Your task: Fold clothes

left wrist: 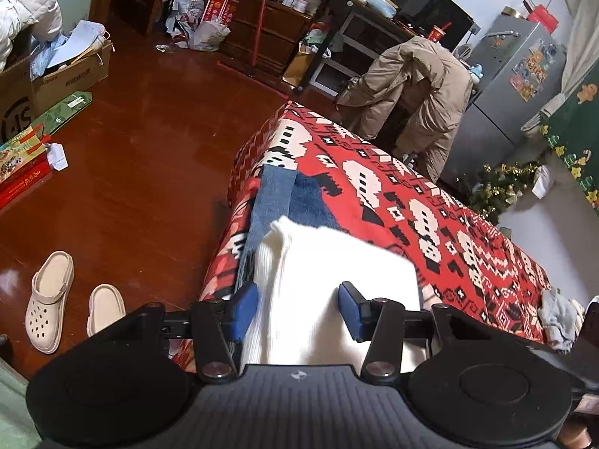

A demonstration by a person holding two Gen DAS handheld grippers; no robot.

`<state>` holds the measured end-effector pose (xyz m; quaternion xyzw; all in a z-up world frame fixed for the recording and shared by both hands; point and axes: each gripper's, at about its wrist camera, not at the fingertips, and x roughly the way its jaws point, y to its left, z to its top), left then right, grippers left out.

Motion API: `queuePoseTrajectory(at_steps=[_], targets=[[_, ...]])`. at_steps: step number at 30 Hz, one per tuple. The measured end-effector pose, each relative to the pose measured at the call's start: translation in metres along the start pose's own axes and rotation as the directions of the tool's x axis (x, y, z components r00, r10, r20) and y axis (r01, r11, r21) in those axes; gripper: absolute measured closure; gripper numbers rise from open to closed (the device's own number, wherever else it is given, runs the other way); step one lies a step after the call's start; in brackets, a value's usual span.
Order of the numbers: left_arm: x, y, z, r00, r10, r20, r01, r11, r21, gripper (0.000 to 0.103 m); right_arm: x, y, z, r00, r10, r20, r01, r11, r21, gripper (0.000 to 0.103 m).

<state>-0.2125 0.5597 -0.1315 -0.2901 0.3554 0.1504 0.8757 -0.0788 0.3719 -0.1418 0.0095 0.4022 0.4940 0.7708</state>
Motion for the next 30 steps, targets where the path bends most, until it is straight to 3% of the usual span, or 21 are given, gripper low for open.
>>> queuePoseTrajectory(at_steps=[7, 16, 19, 22, 26, 30], targets=[[-0.004, -0.001, 0.008, 1.000, 0.014, 0.010, -0.014, 1.000, -0.012, 0.058, 0.011, -0.005, 0.026, 0.998, -0.044, 0.034, 0.042, 0.998, 0.039, 0.060], [-0.076, -0.051, -0.013, 0.998, 0.065, -0.005, -0.064, 0.995, 0.082, 0.052, -0.064, 0.022, 0.024, 0.997, -0.071, 0.019, 0.071, 0.997, -0.040, 0.059], [-0.106, -0.073, -0.028, 0.997, 0.082, 0.001, -0.082, 0.989, 0.125, 0.047, -0.099, 0.039, 0.012, 0.996, -0.084, 0.007, 0.084, 0.995, -0.058, 0.051], [-0.136, -0.091, -0.046, 0.993, 0.114, 0.016, -0.115, 0.984, 0.139, 0.046, -0.134, 0.054, 0.001, 0.996, -0.089, -0.004, 0.088, 0.994, -0.059, 0.036], [-0.172, -0.110, -0.069, 0.985, 0.164, 0.055, -0.170, 0.975, 0.142, 0.038, -0.181, 0.074, -0.011, 0.996, -0.093, -0.001, 0.092, 0.993, -0.067, 0.016], [-0.197, -0.123, -0.090, 0.970, 0.231, 0.081, -0.240, 0.960, 0.141, 0.037, -0.221, 0.098, -0.022, 0.994, -0.114, 0.004, 0.113, 0.989, -0.098, 0.003]])
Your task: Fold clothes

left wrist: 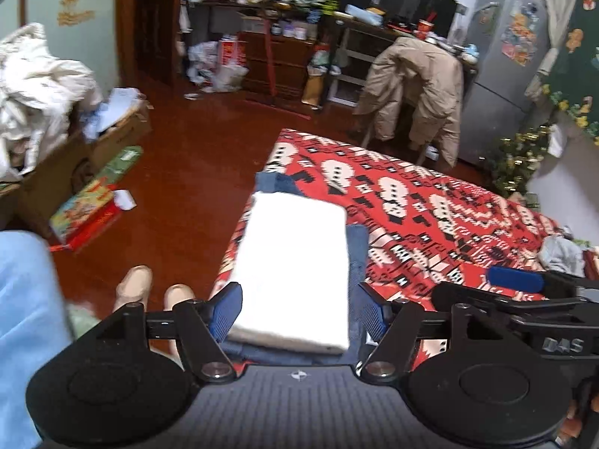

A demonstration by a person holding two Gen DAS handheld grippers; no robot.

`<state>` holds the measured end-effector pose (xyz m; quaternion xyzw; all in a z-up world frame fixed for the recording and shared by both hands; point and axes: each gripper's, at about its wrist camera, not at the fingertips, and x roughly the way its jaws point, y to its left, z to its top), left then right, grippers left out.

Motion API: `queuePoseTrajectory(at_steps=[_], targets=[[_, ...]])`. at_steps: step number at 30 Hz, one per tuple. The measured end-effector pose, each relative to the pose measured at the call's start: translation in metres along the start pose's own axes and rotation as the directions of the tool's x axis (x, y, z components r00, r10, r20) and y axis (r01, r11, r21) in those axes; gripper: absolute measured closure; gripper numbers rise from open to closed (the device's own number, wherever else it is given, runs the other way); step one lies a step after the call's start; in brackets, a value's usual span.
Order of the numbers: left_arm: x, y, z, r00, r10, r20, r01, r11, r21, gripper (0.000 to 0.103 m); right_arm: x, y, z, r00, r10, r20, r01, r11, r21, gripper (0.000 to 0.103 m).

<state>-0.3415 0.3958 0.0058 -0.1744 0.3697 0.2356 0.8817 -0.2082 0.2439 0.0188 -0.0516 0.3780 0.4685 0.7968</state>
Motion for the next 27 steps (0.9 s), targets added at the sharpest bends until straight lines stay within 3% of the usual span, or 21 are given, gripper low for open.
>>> queuePoseTrajectory(at_steps=[5, 11, 17, 23, 27], targets=[[-0.026, -0.004, -0.015, 0.996, 0.092, -0.012, -0.092, 0.996, -0.008, 0.022, -0.041, 0.026, -0.013, 1.000, -0.004, -0.021, 0.002, 0.999, -0.048, 0.001], [-0.053, -0.001, -0.024, 0.990, 0.137, -0.026, -0.138, 0.989, -0.046, 0.019, -0.077, 0.059, -0.032, 0.991, -0.132, -0.008, 0.130, 0.986, -0.108, 0.001], [-0.074, -0.016, -0.040, 0.977, 0.214, 0.011, -0.214, 0.977, 0.013, 0.017, -0.097, 0.084, -0.041, 0.976, -0.215, -0.023, 0.206, 0.958, -0.202, 0.001], [-0.086, -0.022, -0.049, 0.961, 0.273, 0.045, -0.272, 0.962, -0.039, 0.017, -0.116, 0.084, -0.041, 0.969, -0.247, 0.007, 0.247, 0.964, -0.099, 0.001], [-0.089, -0.023, -0.048, 0.961, 0.272, 0.044, -0.271, 0.962, -0.022, 0.017, -0.117, 0.082, -0.040, 0.967, -0.254, -0.018, 0.251, 0.961, -0.113, 0.001]])
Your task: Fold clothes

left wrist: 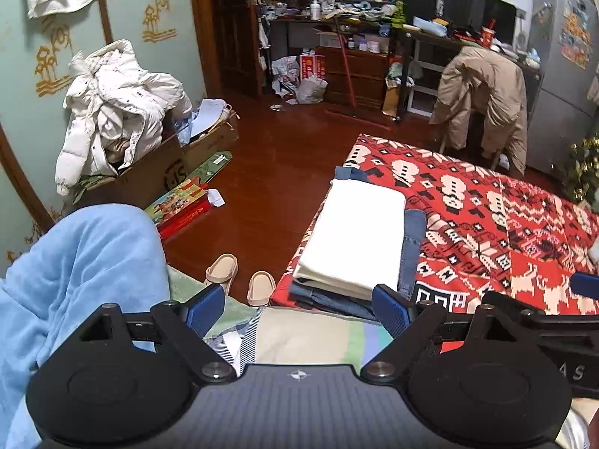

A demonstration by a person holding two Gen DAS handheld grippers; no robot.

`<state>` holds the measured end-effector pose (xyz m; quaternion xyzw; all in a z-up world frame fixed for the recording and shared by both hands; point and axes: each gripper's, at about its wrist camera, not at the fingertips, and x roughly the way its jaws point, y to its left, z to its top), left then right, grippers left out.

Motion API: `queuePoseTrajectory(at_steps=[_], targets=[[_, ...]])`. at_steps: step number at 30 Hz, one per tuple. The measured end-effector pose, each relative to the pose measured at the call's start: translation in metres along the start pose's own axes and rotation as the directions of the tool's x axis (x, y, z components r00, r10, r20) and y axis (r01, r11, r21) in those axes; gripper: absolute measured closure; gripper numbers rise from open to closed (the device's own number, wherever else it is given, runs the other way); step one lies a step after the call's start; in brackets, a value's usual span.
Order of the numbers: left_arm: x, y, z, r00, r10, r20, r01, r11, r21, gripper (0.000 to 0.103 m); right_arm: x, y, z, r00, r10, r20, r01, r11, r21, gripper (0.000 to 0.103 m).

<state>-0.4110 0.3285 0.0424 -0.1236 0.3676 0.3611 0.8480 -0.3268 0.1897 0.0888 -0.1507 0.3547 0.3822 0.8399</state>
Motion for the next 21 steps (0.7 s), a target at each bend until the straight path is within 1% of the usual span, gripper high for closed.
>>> queuePoseTrajectory(at_steps=[2, 8, 13, 21], targets=[[0.000, 0.000, -0.001, 1.000, 0.012, -0.007, -0.012, 1.000, 0.002, 0.017, 0.002, 0.000, 0.000, 1.000, -0.005, -0.010, 0.005, 1.000, -0.003, 0.001], [0.004, 0.004, -0.004, 0.999, 0.014, -0.045, -0.016, 0.999, -0.028, 0.017, 0.015, -0.001, -0.003, 0.999, 0.006, -0.051, -0.004, 1.000, 0.023, 0.001], [0.008, 0.004, -0.007, 0.998, -0.011, -0.068, 0.009, 0.999, -0.034, 0.017, 0.021, 0.000, -0.005, 0.998, 0.009, -0.059, -0.007, 1.000, 0.024, 0.001], [0.008, 0.005, -0.008, 0.998, -0.017, -0.064, 0.014, 0.999, -0.045, 0.017, 0.024, -0.001, -0.004, 0.998, 0.011, -0.060, -0.010, 1.000, 0.019, 0.001]])
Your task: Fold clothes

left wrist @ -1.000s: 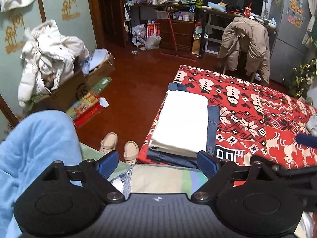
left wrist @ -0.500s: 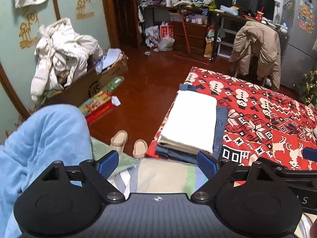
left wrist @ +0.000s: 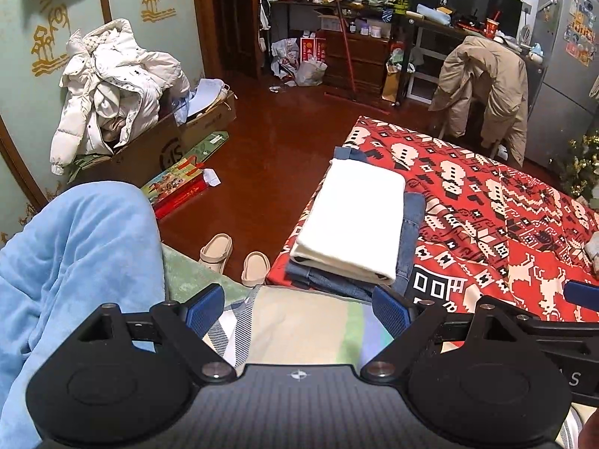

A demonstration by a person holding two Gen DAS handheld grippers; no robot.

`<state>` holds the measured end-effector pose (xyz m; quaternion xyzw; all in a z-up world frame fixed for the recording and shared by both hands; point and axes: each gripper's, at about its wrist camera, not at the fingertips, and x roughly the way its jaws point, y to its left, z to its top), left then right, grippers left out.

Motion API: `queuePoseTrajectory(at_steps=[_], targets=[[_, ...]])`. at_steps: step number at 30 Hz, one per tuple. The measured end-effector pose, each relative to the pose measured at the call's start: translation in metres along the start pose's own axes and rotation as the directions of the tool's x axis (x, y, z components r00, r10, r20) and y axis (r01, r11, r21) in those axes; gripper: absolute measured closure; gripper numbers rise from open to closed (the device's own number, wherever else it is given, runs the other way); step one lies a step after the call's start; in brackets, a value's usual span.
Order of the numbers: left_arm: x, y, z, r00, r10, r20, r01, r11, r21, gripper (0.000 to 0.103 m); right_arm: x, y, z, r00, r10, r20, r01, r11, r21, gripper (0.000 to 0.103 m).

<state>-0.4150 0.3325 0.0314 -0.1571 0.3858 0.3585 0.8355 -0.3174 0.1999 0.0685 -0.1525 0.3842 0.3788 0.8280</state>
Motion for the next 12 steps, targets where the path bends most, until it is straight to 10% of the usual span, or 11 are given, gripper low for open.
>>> queuePoseTrajectory(at_steps=[12], targets=[[0.0013, -0.0032, 0.0001, 1.000, -0.003, -0.005, 0.003, 1.000, 0.006, 0.017, 0.0046, -0.0026, -0.0003, 1.000, -0.001, -0.003, 0.001, 1.000, 0.005, 0.001]])
